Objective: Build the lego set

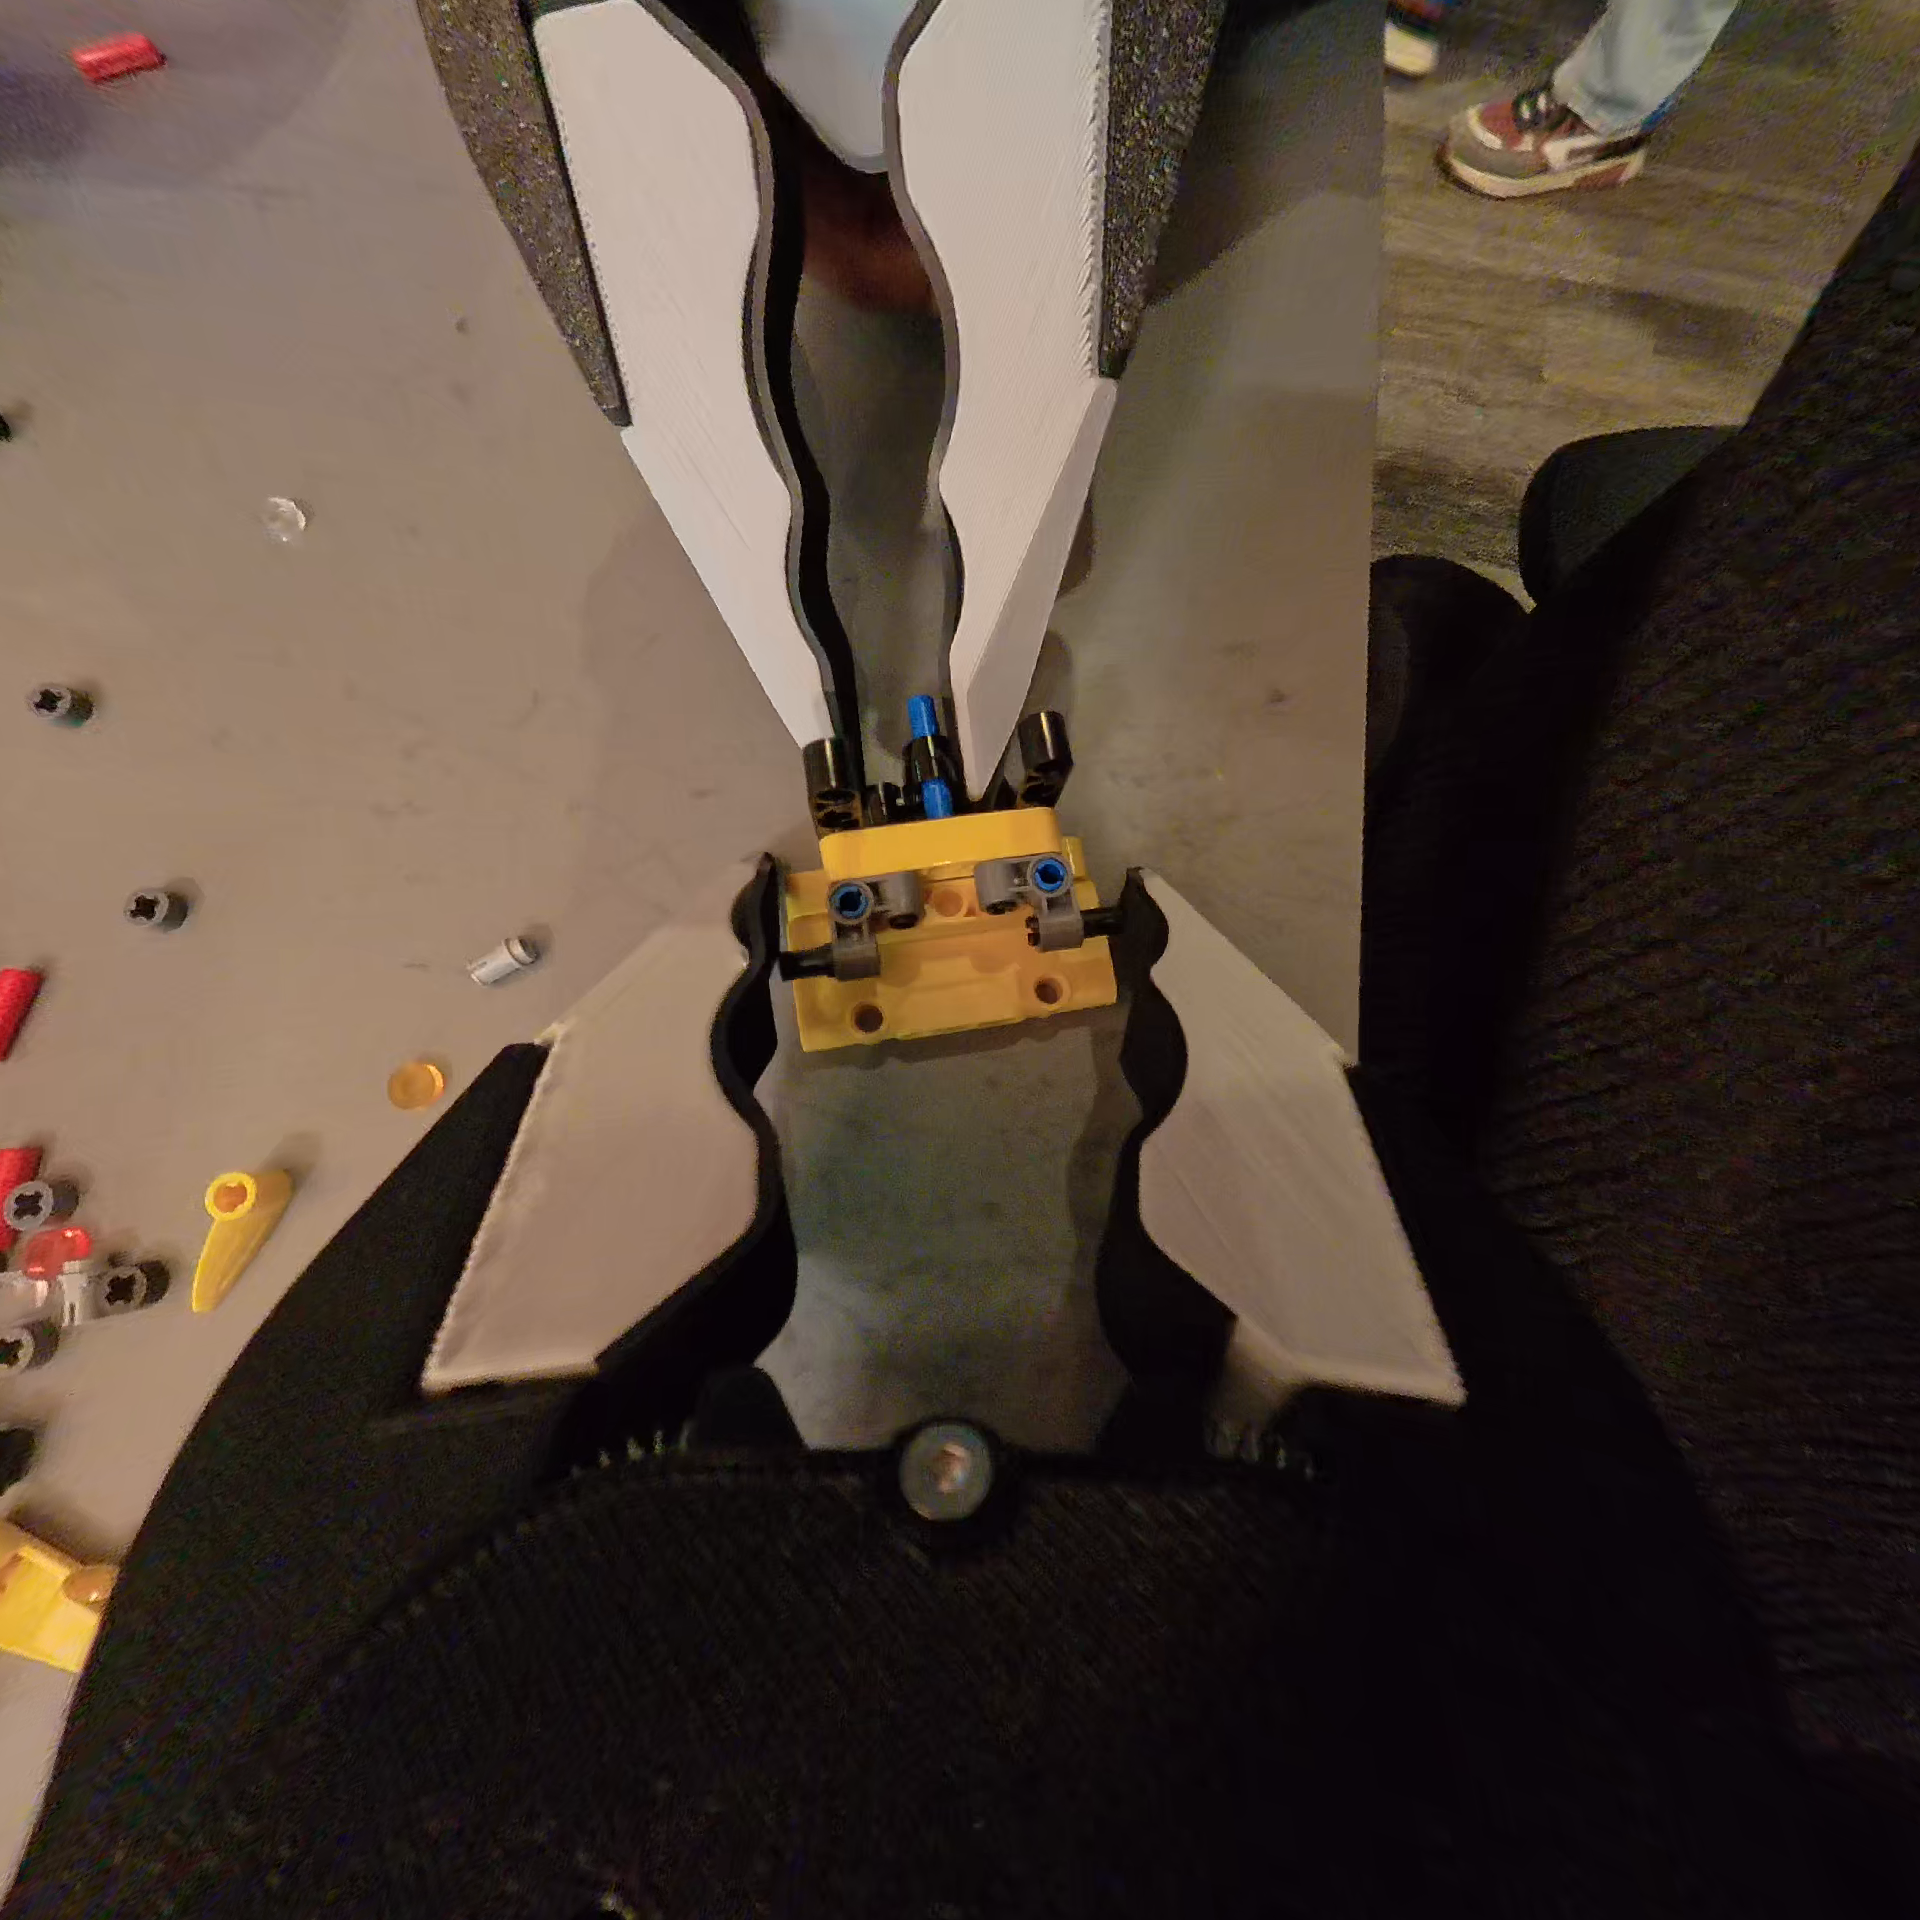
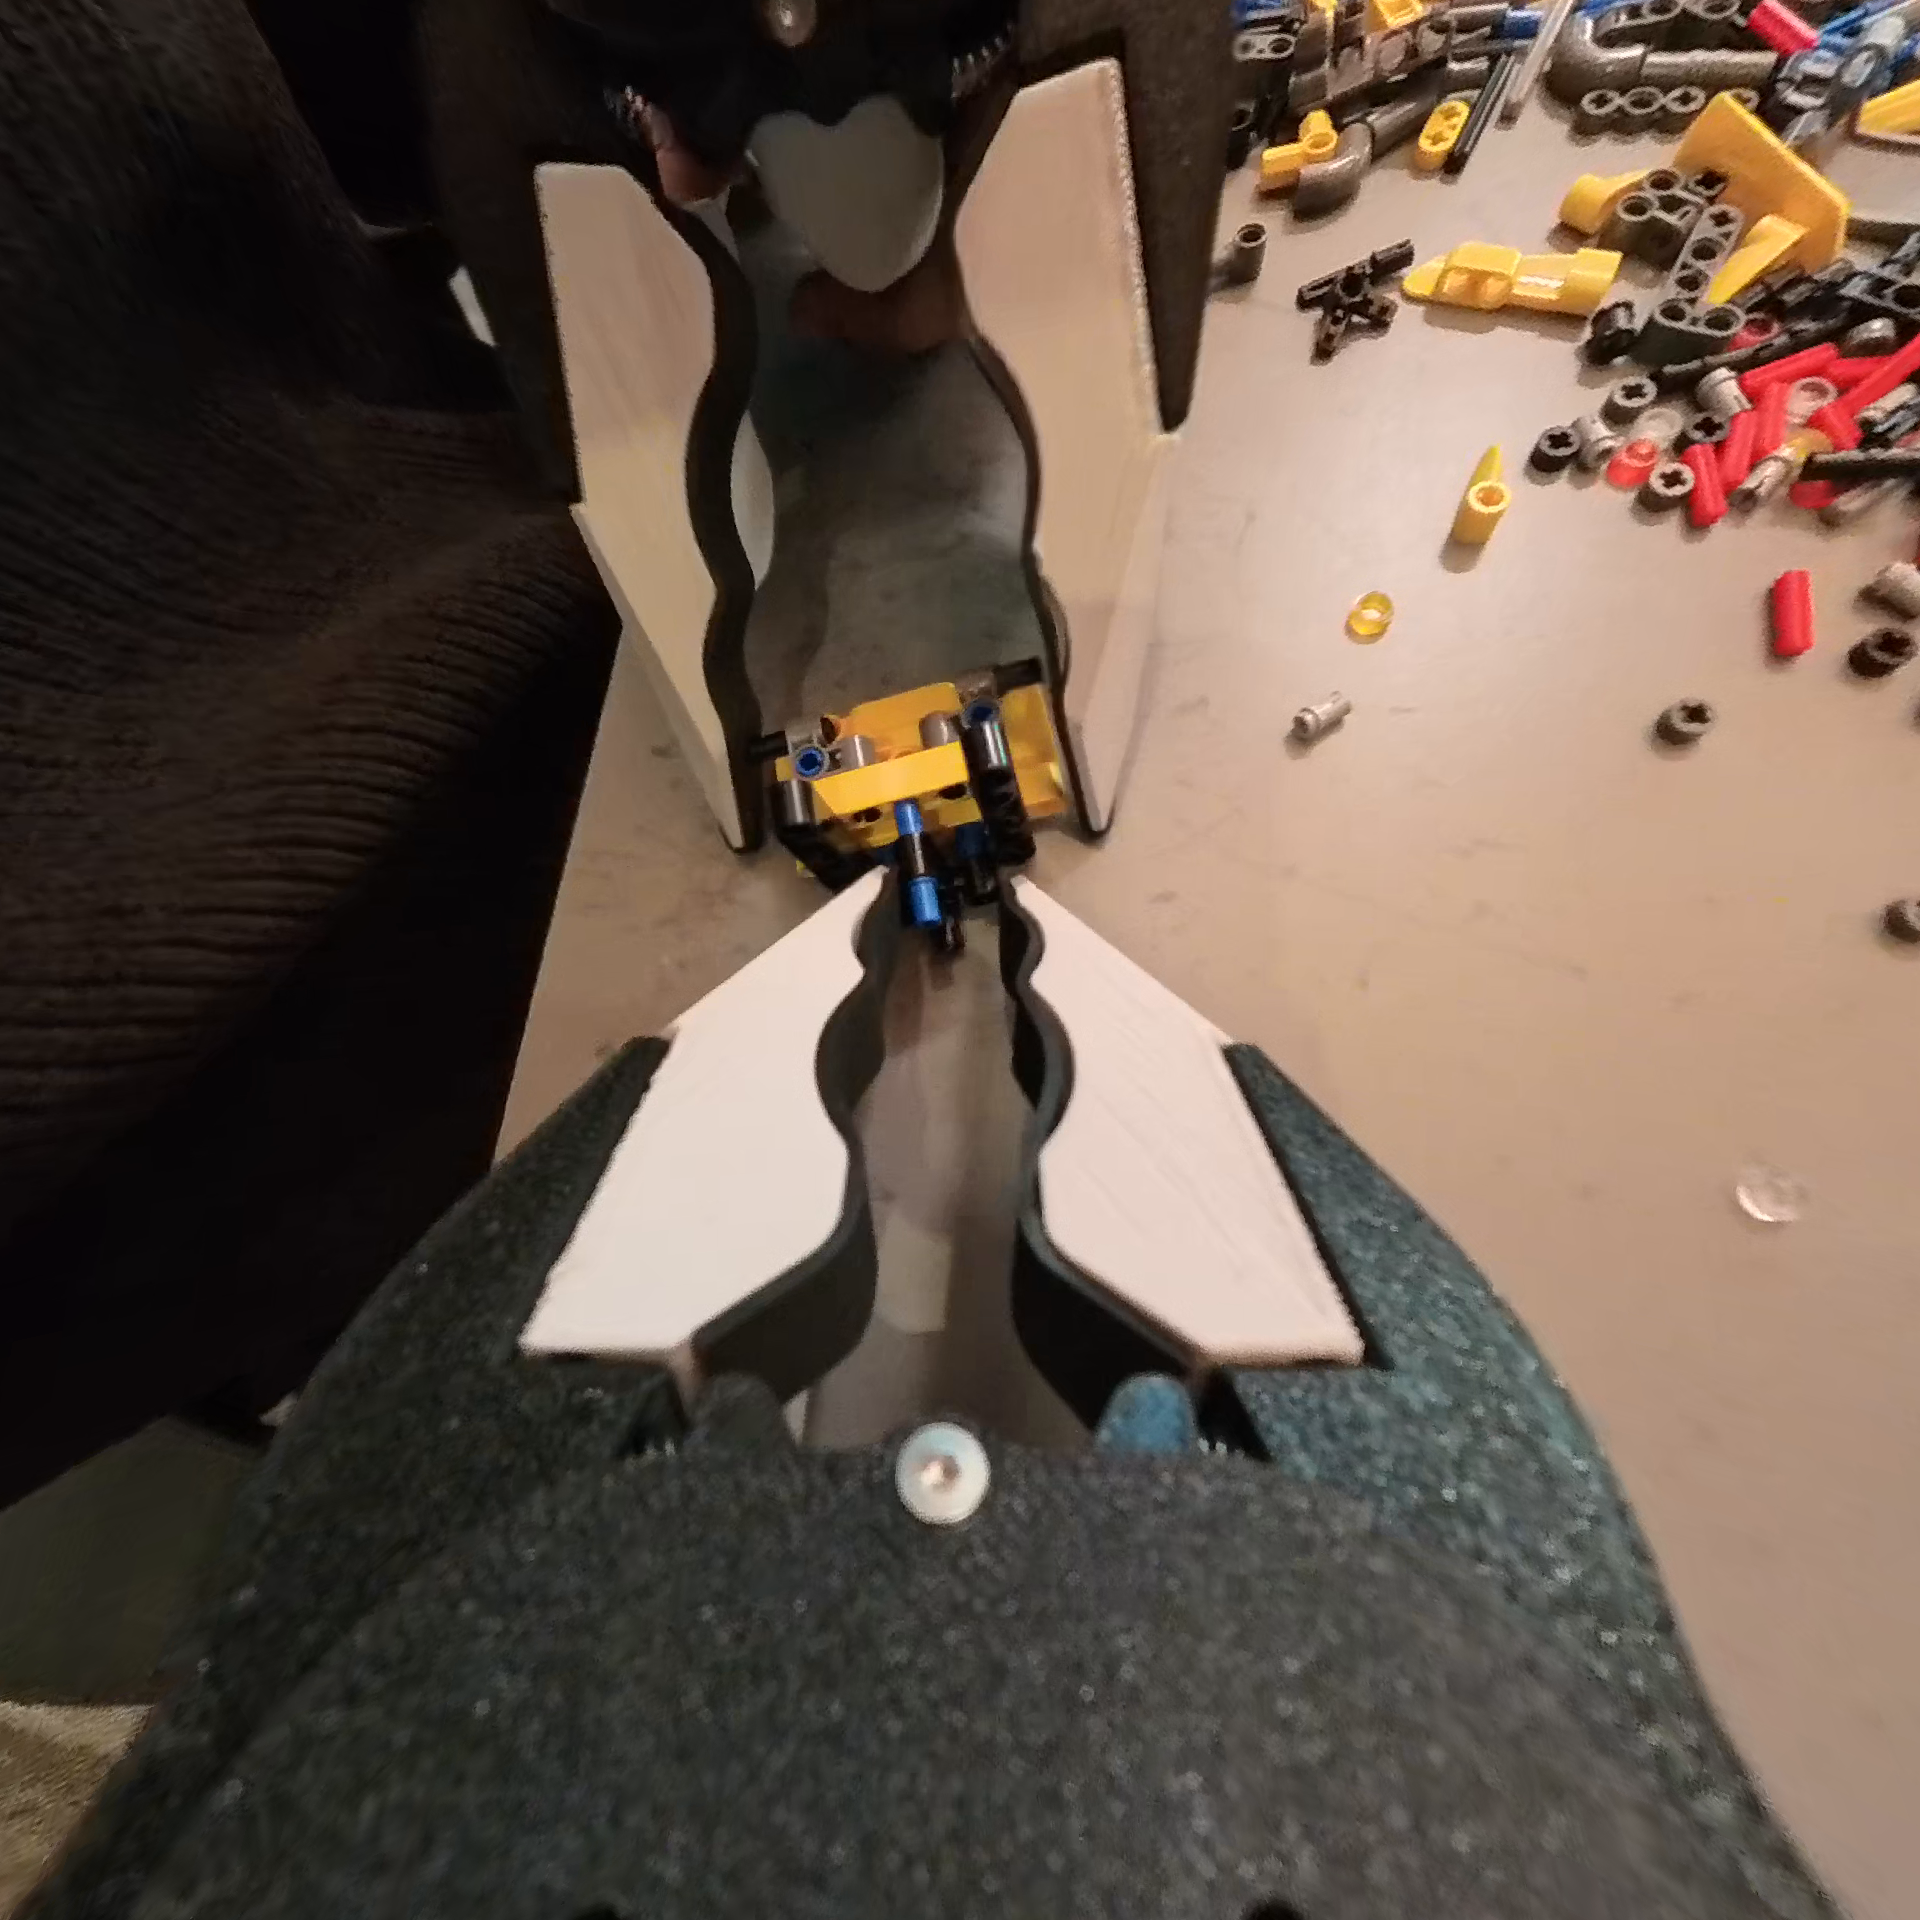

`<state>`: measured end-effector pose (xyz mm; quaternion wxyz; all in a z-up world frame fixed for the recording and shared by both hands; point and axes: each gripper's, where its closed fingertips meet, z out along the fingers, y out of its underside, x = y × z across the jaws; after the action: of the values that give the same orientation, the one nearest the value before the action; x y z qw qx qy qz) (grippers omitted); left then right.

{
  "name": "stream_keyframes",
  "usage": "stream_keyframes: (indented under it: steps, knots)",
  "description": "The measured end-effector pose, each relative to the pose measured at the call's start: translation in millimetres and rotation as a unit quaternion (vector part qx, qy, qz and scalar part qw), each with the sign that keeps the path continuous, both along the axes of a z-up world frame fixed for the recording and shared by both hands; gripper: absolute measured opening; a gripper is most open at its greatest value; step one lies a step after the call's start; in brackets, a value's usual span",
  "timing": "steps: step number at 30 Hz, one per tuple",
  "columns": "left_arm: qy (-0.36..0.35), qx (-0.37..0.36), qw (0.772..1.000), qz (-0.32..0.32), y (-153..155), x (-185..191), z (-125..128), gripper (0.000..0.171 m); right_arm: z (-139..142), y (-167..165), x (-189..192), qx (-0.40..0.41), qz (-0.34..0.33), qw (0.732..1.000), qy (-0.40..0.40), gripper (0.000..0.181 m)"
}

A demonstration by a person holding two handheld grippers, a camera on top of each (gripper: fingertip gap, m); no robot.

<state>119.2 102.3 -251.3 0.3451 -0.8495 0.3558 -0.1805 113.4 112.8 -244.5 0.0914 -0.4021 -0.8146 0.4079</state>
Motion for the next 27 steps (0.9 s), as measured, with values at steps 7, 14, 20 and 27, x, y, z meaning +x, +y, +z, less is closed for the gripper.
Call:
stream_keyframes:
  steps: [7, 14, 20, 27]
  knots:
    - [-0.015, 0.016, 0.999, 0.025, 1, -3, 11, 0.092, 1, -2, 1, 0.017, -0.013, 1.0, 0.017, 0.018]
    - [-0.021, 0.013, 0.994, 0.103, -14, -12, 12, 0.087, 1, -2, 3, 0.02, -0.023, 0.999, 0.02, 0.018]
    - [-0.007, 0.018, 0.989, 0.143, -18, -9, 6, 0.07, 1, -2, 3, 0.015, -0.025, 0.999, 0.015, 0.018]
    - [0.004, 0.008, 0.99, 0.144, -15, -9, 1, 0.057, -1, -2, 5, 0.02, -0.037, 0.999, 0.011, 0.027]
